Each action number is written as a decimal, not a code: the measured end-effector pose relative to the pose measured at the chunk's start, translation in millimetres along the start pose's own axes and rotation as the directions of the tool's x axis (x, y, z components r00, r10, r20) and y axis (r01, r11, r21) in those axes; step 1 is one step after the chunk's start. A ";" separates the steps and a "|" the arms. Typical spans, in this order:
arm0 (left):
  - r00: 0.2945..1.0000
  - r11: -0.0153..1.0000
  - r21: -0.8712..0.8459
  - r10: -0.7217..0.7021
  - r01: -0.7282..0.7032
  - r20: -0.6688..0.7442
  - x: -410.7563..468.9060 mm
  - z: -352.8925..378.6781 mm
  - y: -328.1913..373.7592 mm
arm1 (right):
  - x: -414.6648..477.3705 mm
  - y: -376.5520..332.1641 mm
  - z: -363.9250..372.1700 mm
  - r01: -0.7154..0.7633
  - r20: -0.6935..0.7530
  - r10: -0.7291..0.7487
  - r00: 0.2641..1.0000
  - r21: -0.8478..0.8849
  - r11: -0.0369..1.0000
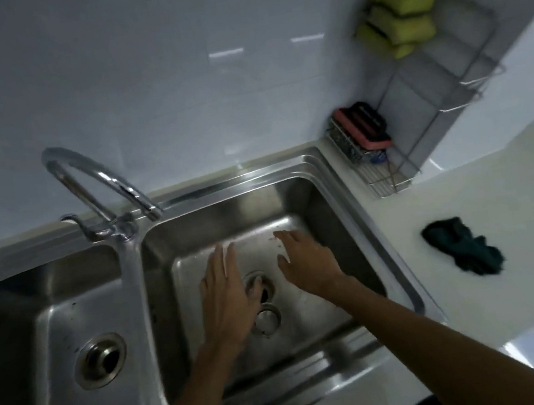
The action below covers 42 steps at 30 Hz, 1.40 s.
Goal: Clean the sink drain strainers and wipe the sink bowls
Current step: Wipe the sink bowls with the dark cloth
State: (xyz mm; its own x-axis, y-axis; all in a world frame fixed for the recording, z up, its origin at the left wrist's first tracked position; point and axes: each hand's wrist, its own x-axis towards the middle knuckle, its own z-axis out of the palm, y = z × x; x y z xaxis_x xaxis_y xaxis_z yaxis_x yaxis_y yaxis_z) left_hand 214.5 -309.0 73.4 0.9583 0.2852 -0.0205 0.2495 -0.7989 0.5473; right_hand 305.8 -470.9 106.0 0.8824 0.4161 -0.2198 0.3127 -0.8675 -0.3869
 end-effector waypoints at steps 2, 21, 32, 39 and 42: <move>0.995 0.998 0.005 0.066 -0.067 0.074 3.3 37.3 46.2 | -22.1 53.2 -24.9 -0.050 -0.038 0.048 0.998 -0.033 0.998; 0.938 0.970 0.064 0.207 -0.233 0.277 -28.7 154.7 205.3 | -116.3 267.4 -75.1 -0.202 -0.247 0.181 0.952 -0.062 0.977; 0.989 0.976 0.209 -0.083 0.056 0.123 -43.6 57.2 15.4 | -31.5 87.0 -5.7 0.429 -0.077 -0.424 0.902 0.066 0.901; 0.996 0.902 0.430 -0.067 0.038 0.053 -46.0 -24.9 -113.5 | -7.9 39.4 115.7 0.480 0.755 -0.352 0.553 0.057 0.876; 0.998 0.898 0.436 0.039 -0.059 0.054 -43.0 -34.2 -139.5 | 6.0 21.9 149.5 0.555 0.862 -0.289 0.417 0.010 0.832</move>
State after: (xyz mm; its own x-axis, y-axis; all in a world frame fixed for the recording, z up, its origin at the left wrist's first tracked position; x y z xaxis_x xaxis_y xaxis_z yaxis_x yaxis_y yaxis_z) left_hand 133.7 -191.7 26.5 0.9734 0.2249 -0.0443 0.2288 -0.9650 0.1278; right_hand 265.3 -446.7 -37.6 -0.0257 0.6591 -0.7516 0.7463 -0.4876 -0.4531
